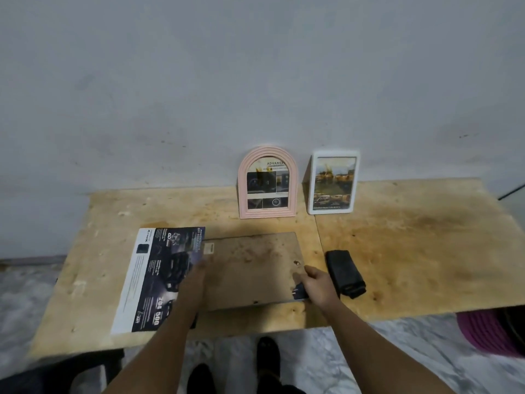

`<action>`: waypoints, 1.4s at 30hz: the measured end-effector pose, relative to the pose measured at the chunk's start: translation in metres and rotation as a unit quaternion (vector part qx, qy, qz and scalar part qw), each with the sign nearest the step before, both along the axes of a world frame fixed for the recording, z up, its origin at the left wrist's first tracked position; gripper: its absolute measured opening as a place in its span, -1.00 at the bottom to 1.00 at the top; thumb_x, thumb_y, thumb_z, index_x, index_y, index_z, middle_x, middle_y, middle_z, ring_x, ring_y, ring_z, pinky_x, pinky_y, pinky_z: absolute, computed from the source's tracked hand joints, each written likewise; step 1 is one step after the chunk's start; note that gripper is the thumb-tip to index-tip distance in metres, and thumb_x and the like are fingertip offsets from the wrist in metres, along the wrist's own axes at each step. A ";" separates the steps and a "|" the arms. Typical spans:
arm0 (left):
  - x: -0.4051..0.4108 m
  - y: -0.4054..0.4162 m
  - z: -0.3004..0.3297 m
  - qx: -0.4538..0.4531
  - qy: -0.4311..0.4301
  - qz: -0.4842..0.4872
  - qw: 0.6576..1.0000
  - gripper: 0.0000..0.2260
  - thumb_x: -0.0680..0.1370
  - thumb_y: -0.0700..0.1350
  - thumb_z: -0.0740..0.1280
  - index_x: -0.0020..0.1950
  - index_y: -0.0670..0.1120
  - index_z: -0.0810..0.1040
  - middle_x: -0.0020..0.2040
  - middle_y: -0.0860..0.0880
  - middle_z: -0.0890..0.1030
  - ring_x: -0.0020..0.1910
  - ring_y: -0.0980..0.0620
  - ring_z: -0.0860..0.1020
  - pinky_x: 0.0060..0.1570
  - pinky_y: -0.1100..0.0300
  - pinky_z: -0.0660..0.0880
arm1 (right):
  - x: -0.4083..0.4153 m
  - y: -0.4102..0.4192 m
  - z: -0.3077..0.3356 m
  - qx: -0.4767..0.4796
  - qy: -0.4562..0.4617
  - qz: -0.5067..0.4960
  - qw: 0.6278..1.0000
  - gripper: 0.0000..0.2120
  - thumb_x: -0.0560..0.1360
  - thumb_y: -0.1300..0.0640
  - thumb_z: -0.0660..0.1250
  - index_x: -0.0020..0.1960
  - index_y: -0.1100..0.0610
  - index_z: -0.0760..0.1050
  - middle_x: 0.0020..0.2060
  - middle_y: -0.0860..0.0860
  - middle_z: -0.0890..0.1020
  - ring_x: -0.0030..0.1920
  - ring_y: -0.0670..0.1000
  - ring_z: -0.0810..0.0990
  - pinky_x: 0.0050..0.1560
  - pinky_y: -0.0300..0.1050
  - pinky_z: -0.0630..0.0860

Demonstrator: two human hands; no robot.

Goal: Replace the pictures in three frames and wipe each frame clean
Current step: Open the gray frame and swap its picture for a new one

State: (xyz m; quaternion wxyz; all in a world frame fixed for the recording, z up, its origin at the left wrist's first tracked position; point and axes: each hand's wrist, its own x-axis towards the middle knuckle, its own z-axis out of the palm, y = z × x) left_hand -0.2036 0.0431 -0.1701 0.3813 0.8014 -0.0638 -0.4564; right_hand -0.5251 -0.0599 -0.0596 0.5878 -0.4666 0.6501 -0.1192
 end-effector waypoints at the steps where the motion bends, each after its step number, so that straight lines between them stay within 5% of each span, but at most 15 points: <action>1: -0.017 0.006 0.043 -0.014 -0.015 -0.019 1.000 -0.58 0.68 0.17 0.23 0.36 -0.11 0.51 0.17 -0.10 0.50 0.22 -0.16 0.51 0.29 -0.12 0.48 | 0.001 0.000 0.001 -0.007 0.022 0.012 1.000 -0.52 0.61 0.08 0.38 0.48 0.20 0.46 0.21 0.04 0.66 0.12 0.04 0.65 0.12 -0.06 0.56; 6: -0.047 0.021 0.115 -0.083 0.010 -0.109 0.991 -0.35 0.48 0.25 0.38 0.51 0.00 0.42 0.32 -0.08 0.52 0.31 -0.16 0.50 0.36 -0.09 0.42 | 0.000 0.003 -0.003 -0.061 0.115 0.063 0.989 -0.61 0.62 0.10 0.35 0.42 0.15 0.50 0.06 0.05 0.63 -0.15 -0.06 0.58 -0.18 -0.19 0.51; 9: -0.044 0.026 0.104 -0.088 0.003 -0.134 0.987 -0.17 0.34 0.42 0.38 0.52 0.05 0.42 0.38 -0.05 0.55 0.30 -0.09 0.54 0.31 -0.05 0.47 | 0.005 0.006 -0.010 -0.042 0.126 0.052 0.990 -0.59 0.59 0.10 0.35 0.41 0.18 0.48 0.10 0.05 0.64 -0.03 0.05 0.56 -0.08 -0.11 0.45; 11: -0.041 0.028 0.097 -0.083 -0.002 -0.143 0.986 -0.11 0.26 0.48 0.38 0.51 0.09 0.43 0.40 -0.02 0.55 0.33 -0.07 0.53 0.35 -0.08 0.47 | 0.007 0.008 -0.019 -0.018 0.105 -0.010 0.994 -0.59 0.57 0.15 0.36 0.39 0.22 0.47 -0.06 0.01 0.63 -0.08 0.04 0.57 -0.02 -0.10 0.42; 15: -0.042 0.024 0.106 -0.084 0.004 -0.154 0.985 -0.41 0.50 0.25 0.45 0.48 0.08 0.47 0.39 -0.03 0.56 0.31 -0.05 0.54 0.26 0.06 0.47 | 0.002 0.009 -0.028 0.064 -0.005 -0.195 0.979 -0.77 0.56 0.23 0.36 0.18 0.31 0.56 0.01 0.23 0.66 -0.09 0.14 0.61 -0.10 -0.03 0.52; 20: -0.040 0.022 0.100 -0.052 -0.006 -0.195 0.979 -0.42 0.59 0.15 0.39 0.57 0.05 0.36 0.44 -0.06 0.52 0.35 -0.07 0.51 0.24 0.11 0.43 | -0.009 0.014 -0.040 0.084 -0.091 -0.208 0.970 -0.73 0.54 0.19 0.45 0.21 0.20 0.56 0.11 0.19 0.69 0.10 0.14 0.67 0.02 -0.05 0.60; 24: -0.036 0.026 0.096 -0.037 -0.012 -0.214 0.976 -0.05 0.31 0.49 0.42 0.59 0.06 0.32 0.47 -0.05 0.51 0.40 -0.11 0.49 0.34 0.02 0.47 | -0.007 0.009 -0.038 0.055 -0.056 -0.175 0.981 -0.74 0.47 0.09 0.57 0.07 0.17 0.60 0.01 0.08 0.69 0.06 0.08 0.65 0.24 0.06 0.57; 27: -0.033 0.025 0.087 -0.020 -0.017 -0.229 0.973 0.14 0.14 0.62 0.37 0.60 0.07 0.30 0.47 -0.02 0.50 0.40 -0.09 0.50 0.37 -0.02 0.47 | -0.003 0.001 -0.037 0.013 -0.013 -0.143 0.990 -0.74 0.43 0.08 0.60 -0.05 0.18 0.57 -0.09 0.02 0.65 0.07 0.11 0.63 0.21 0.05 0.53; 32: -0.041 0.023 0.099 -0.023 -0.018 -0.234 0.972 -0.04 0.34 0.43 0.44 0.63 0.08 0.23 0.53 0.00 0.42 0.47 -0.09 0.43 0.39 0.01 0.42 | -0.007 -0.005 -0.044 0.017 -0.024 -0.168 0.985 -0.82 0.47 0.22 0.56 -0.13 0.21 0.55 -0.08 0.08 0.63 0.19 0.21 0.60 0.11 -0.05 0.44; 36: -0.047 0.021 0.100 -0.020 -0.030 -0.241 0.970 -0.23 0.54 0.19 0.44 0.65 0.06 0.17 0.57 -0.02 0.36 0.51 -0.11 0.38 0.40 0.01 0.39 | -0.013 -0.007 -0.045 0.064 -0.049 -0.169 0.982 -0.63 0.49 0.16 0.54 0.23 0.28 0.58 0.20 0.10 0.63 0.26 0.12 0.57 0.35 -0.01 0.45; 39: -0.052 0.018 0.100 -0.030 -0.033 -0.245 0.968 -0.23 0.55 0.12 0.46 0.64 0.02 0.14 0.59 -0.02 0.31 0.53 -0.10 0.35 0.41 0.01 0.38 | -0.021 -0.010 -0.048 0.096 -0.085 -0.180 0.975 -0.59 0.49 0.13 0.53 0.28 0.25 0.58 0.24 0.05 0.63 0.25 0.10 0.59 0.43 0.08 0.44; 42: -0.057 0.015 0.096 -0.043 -0.027 -0.235 0.971 -0.24 0.56 0.02 0.47 0.64 -0.03 0.14 0.60 -0.08 0.28 0.53 -0.13 0.33 0.42 -0.01 0.39 | -0.027 -0.006 -0.041 0.097 -0.101 -0.193 0.971 -0.78 0.53 0.16 0.48 0.10 0.26 0.59 -0.08 0.18 0.69 -0.17 0.08 0.69 -0.05 0.02 0.62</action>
